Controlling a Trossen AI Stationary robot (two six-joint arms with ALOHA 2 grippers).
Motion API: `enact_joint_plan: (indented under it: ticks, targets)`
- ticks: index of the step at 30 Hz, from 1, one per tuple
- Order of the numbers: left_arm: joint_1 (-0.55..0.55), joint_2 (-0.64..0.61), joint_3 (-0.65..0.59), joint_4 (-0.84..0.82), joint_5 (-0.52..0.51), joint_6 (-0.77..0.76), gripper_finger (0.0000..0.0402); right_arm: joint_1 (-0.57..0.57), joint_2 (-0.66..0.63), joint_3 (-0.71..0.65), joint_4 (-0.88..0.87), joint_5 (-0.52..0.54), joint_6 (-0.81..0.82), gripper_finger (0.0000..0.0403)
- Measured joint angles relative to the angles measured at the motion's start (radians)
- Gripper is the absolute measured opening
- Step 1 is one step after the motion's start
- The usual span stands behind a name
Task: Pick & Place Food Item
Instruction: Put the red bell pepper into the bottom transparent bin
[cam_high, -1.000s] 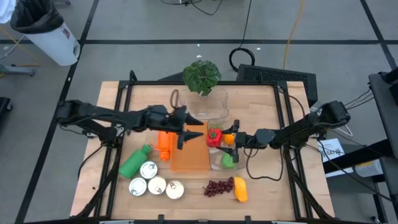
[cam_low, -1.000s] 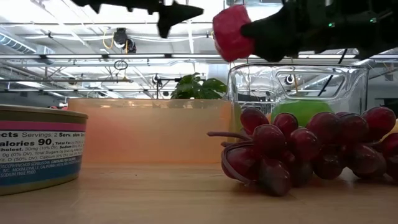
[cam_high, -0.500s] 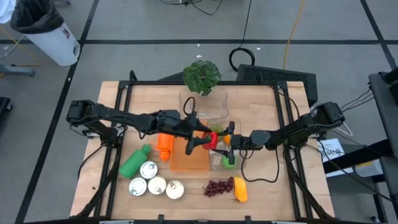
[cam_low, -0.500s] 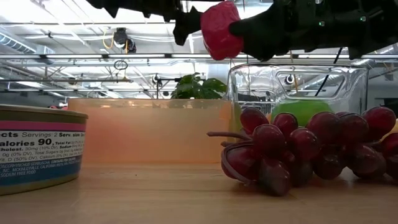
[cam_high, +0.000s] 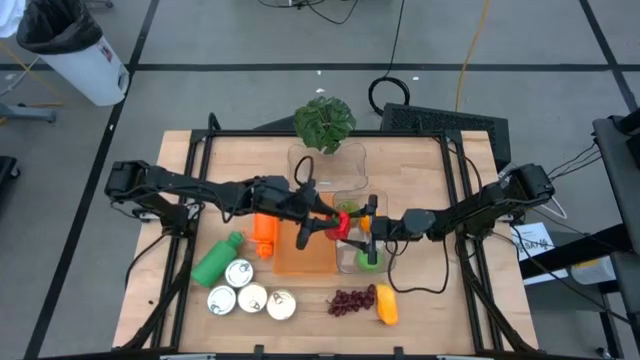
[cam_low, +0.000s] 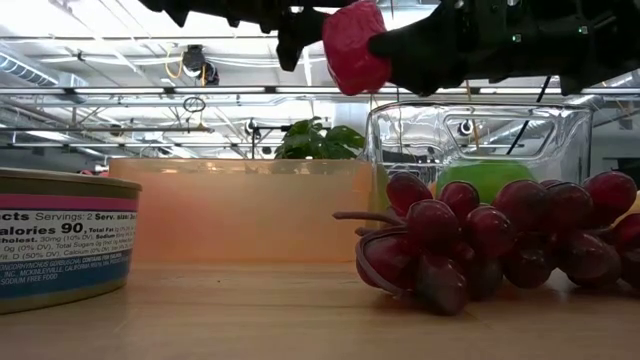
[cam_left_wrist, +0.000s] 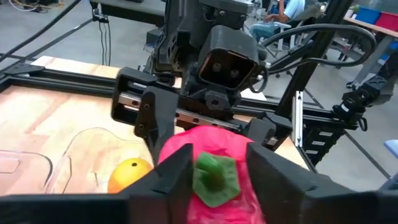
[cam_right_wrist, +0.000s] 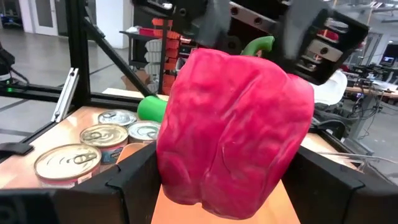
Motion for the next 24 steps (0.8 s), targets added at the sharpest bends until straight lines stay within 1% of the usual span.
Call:
enact_joint_plan:
  ticks: [5,9,14,19,24]
  targets:
    - [0.000,-0.007,0.000,0.002,0.000,0.000,0.0092,0.000,-0.013,0.000,0.000,0.000,-0.008,0.0280]
    - [0.000,-0.007,0.000,0.002,0.000,-0.003,0.0062,0.000,-0.019,0.000,-0.010,-0.002,-0.007,0.0280]
    - [0.000,-0.007,0.000,0.003,0.002,0.012,0.0051,0.000,-0.020,0.000,-0.015,-0.002,-0.001,0.0281]
    - [-0.002,-0.007,-0.001,0.017,0.001,0.042,0.0044,-0.004,-0.025,0.000,-0.040,-0.005,0.102,0.0291]
    - [-0.002,-0.013,-0.002,0.043,0.000,0.049,0.0043,-0.007,-0.101,-0.001,-0.186,0.002,0.124,0.0315]
